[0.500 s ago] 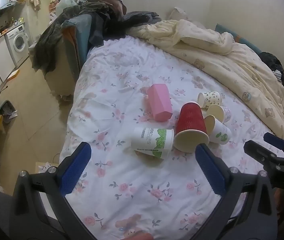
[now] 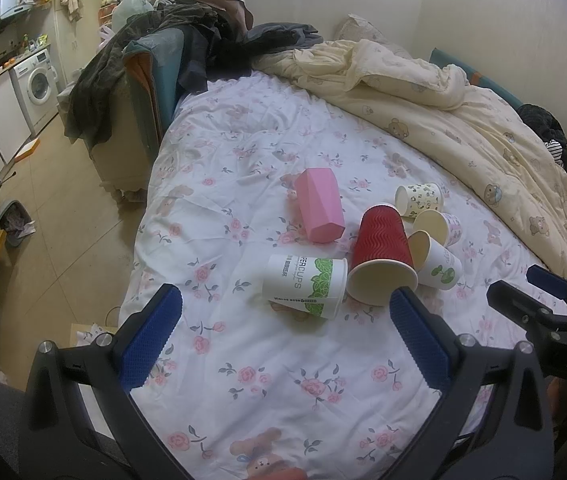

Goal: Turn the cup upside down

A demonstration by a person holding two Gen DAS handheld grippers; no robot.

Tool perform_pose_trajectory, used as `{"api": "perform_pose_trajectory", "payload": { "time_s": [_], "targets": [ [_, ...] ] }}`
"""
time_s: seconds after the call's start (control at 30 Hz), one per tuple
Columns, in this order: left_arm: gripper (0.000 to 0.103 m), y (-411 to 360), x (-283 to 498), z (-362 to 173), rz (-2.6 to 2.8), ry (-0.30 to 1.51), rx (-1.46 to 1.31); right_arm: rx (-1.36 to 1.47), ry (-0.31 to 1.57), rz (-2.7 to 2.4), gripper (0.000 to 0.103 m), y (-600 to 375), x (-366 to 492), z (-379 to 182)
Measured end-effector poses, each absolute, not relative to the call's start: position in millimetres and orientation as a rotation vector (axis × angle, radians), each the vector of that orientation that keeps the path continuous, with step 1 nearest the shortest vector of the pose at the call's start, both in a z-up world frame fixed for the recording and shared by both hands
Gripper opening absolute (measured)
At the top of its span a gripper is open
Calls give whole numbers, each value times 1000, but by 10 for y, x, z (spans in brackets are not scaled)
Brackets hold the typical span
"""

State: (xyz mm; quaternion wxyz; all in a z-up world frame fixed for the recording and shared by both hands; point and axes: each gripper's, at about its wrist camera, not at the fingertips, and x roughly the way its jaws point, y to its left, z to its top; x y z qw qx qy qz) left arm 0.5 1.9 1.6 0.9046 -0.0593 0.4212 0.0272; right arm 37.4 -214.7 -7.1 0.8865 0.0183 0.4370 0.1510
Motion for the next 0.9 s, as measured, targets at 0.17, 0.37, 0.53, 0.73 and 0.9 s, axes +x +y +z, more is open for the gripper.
{"api": "perform_pose_trajectory", "payload": {
  "time_s": [0.17,0.37,0.53,0.73,0.9],
  "targets": [
    [103,18,1,16,60,869,-123,38,909,314,103,-2155,377,-69],
    [103,51,8,23,58,873,-133,38,908,314,103,-2153,378,-71],
    [103,61,11,24,58,873,-134,38,909,313,103,-2150,380,-74],
    [103,68,11,20,63,871,-132,37,909,313,103,-2145,383,-79],
    [103,94,-2,38,70,865,-137,36,903,309,103,-2154,383,-77]
  ]
}}
